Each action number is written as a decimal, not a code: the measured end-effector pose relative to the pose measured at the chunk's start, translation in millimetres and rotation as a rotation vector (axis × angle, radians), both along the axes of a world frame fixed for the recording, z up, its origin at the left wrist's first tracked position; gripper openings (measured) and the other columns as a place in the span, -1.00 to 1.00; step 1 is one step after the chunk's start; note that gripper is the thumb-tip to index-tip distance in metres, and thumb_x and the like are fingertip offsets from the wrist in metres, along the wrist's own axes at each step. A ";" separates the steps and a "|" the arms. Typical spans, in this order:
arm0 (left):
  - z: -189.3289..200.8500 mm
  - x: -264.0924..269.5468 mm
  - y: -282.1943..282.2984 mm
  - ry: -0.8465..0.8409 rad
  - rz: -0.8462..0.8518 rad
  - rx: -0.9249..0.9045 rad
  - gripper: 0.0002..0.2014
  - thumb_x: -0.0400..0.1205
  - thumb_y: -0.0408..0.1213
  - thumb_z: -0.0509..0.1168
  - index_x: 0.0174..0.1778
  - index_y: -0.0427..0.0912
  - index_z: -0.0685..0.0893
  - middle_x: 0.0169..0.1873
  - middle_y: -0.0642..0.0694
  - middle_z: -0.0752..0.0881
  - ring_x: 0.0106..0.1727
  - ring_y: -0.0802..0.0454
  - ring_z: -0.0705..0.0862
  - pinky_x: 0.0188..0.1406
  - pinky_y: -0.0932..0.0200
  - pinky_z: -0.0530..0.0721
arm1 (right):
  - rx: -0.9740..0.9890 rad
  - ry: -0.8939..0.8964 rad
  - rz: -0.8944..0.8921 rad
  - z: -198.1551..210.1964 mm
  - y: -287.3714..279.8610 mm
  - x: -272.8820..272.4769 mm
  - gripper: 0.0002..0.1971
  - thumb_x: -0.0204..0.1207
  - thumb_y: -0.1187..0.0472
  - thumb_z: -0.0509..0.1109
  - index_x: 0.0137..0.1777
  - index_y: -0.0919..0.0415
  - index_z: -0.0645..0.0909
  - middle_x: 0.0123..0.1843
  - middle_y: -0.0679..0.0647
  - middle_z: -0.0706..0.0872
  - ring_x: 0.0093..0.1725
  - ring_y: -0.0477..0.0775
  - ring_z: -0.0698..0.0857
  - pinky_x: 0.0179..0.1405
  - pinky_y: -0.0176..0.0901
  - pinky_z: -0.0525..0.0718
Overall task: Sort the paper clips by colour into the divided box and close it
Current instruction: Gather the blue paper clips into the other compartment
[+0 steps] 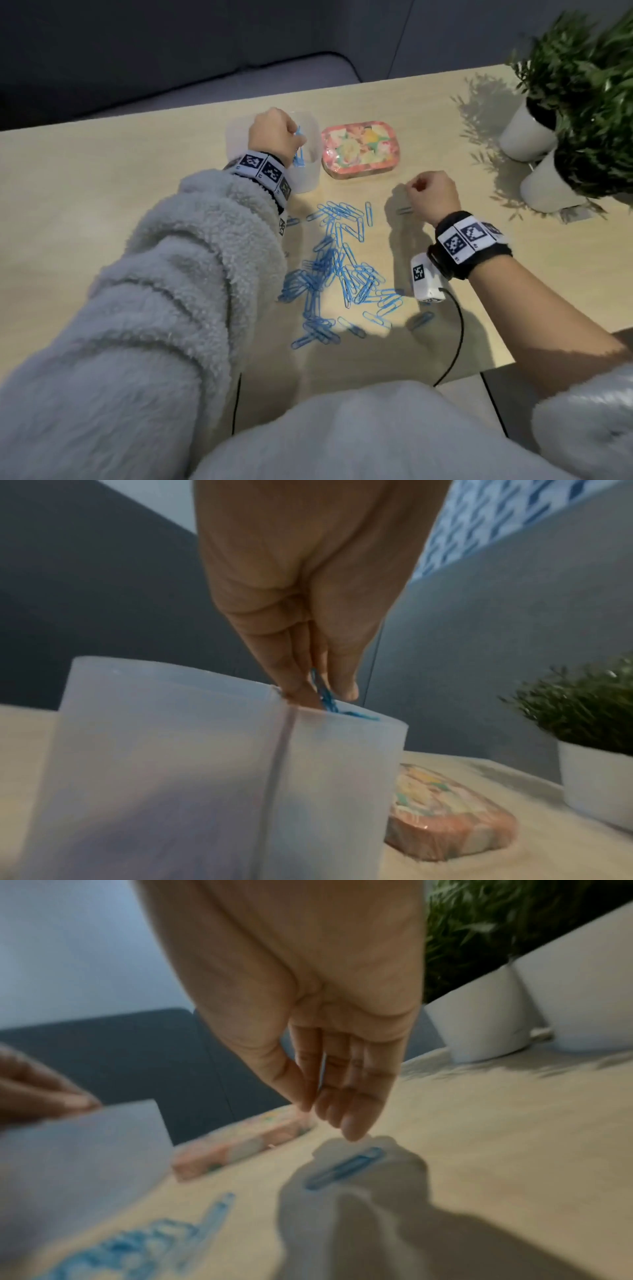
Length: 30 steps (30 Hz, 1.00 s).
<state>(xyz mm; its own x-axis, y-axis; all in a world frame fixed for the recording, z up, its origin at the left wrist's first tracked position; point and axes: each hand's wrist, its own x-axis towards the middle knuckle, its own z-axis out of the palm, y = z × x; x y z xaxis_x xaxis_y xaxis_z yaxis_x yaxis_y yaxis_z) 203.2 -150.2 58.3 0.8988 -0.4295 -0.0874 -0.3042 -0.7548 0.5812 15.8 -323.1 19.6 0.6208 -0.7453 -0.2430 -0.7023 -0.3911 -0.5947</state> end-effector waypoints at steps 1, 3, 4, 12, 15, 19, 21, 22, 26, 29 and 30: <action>0.4 -0.9 -0.6 -0.002 -0.042 0.027 -0.79 0.54 -0.25 0.34 0.04 -0.23 0.72 0.12 -0.28 0.74 0.22 -0.21 0.65 0.20 0.08 0.55 | -0.068 0.074 0.007 -4.4 -3.1 -9.4 -0.77 0.52 0.24 0.27 -0.09 0.38 0.69 0.00 0.42 0.75 0.04 0.40 0.70 0.08 0.10 0.64; 1.7 -6.1 1.6 -0.031 -0.122 0.062 -0.85 0.60 -0.25 0.27 -0.04 -0.22 0.69 0.10 -0.33 0.73 0.21 -0.26 0.63 0.19 0.03 0.54 | -0.095 0.154 0.020 -13.0 -5.7 -20.9 -0.75 0.55 0.28 0.23 0.03 0.46 0.65 0.10 0.44 0.70 0.11 0.42 0.66 0.07 0.06 0.59; 1.7 -11.0 5.6 -0.069 -0.155 0.060 -0.82 0.61 -0.25 0.23 -0.04 -0.25 0.69 0.08 -0.33 0.74 0.18 -0.26 0.63 0.16 0.02 0.54 | -0.094 0.169 0.016 -17.7 -5.3 -22.7 -0.74 0.55 0.30 0.21 0.07 0.47 0.62 0.14 0.44 0.67 0.12 0.42 0.65 0.04 0.05 0.58; -41.5 -64.9 76.0 -0.122 -0.282 0.208 -0.77 0.61 -0.17 0.22 -0.01 -0.24 0.67 0.01 -0.28 0.73 0.10 -0.25 0.66 -0.04 -0.04 0.58 | -0.143 0.087 0.133 -31.1 24.6 14.6 -0.74 0.52 0.28 0.20 0.02 0.43 0.66 0.14 0.45 0.63 0.10 0.44 0.64 0.09 0.04 0.58; -61.7 -72.1 90.6 -0.054 -0.261 0.324 -0.57 0.59 -0.21 0.25 0.38 -0.22 0.50 0.34 -0.30 0.53 0.37 -0.29 0.48 0.21 -0.16 0.54 | -0.120 0.067 0.294 -31.7 48.3 31.8 -0.74 0.50 0.27 0.23 -0.02 0.44 0.68 0.07 0.42 0.66 0.08 0.41 0.65 0.07 0.05 0.59; -69.5 -73.9 88.0 -0.099 -0.287 0.430 -0.41 0.54 -0.22 0.26 0.50 -0.30 0.32 0.39 -0.36 0.45 0.42 -0.33 0.40 0.37 -0.16 0.44 | -0.139 0.090 0.518 -27.8 75.7 46.7 -0.65 0.49 0.00 0.37 -0.19 0.35 0.59 0.04 0.37 0.60 0.10 0.31 0.57 -0.01 -0.05 0.50; -68.2 -75.5 83.3 -0.123 -0.316 0.462 -0.47 0.56 -0.26 0.24 0.45 -0.33 0.37 0.36 -0.37 0.47 0.40 -0.31 0.42 0.36 -0.12 0.39 | -0.157 0.131 0.611 -26.7 86.0 47.9 -0.55 0.41 -0.10 0.45 0.01 0.32 0.63 0.12 0.31 0.56 0.20 0.27 0.50 0.10 0.01 0.55; -67.3 -77.0 81.0 -0.128 -0.334 0.462 -0.53 0.58 -0.30 0.21 0.42 -0.34 0.41 0.33 -0.36 0.49 0.37 -0.30 0.44 0.32 -0.10 0.40 | -0.158 0.146 0.649 -26.4 90.7 46.7 -0.50 0.36 -0.09 0.49 0.13 0.29 0.62 0.16 0.28 0.54 0.25 0.26 0.47 0.16 0.05 0.57; -67.1 -82.9 80.0 -0.128 -0.383 0.389 -0.68 0.63 -0.39 0.18 0.31 -0.26 0.56 0.27 -0.27 0.53 0.29 -0.25 0.51 0.11 -0.14 0.54 | -0.149 0.126 0.701 -29.7 103.4 38.9 -0.59 0.40 0.11 0.48 0.23 0.21 0.61 0.19 0.24 0.55 0.27 0.26 0.48 0.21 0.07 0.56; -65.3 -86.5 79.9 -0.124 -0.422 0.368 -0.71 0.60 -0.42 0.21 0.24 -0.28 0.61 0.18 -0.29 0.57 0.25 -0.24 0.53 0.06 -0.11 0.54 | -0.142 0.137 0.706 -29.1 107.5 34.2 -0.77 0.45 0.26 0.40 0.09 0.28 0.65 0.14 0.28 0.60 0.19 0.31 0.57 0.11 0.04 0.55; -65.0 -88.0 78.7 -0.127 -0.437 0.364 -0.72 0.58 -0.44 0.23 0.22 -0.30 0.61 0.14 -0.30 0.59 0.22 -0.25 0.55 0.05 -0.12 0.53 | -0.144 0.151 0.713 -27.2 108.5 33.4 -0.81 0.46 0.29 0.37 0.05 0.29 0.65 0.12 0.28 0.61 0.15 0.32 0.59 0.07 0.02 0.54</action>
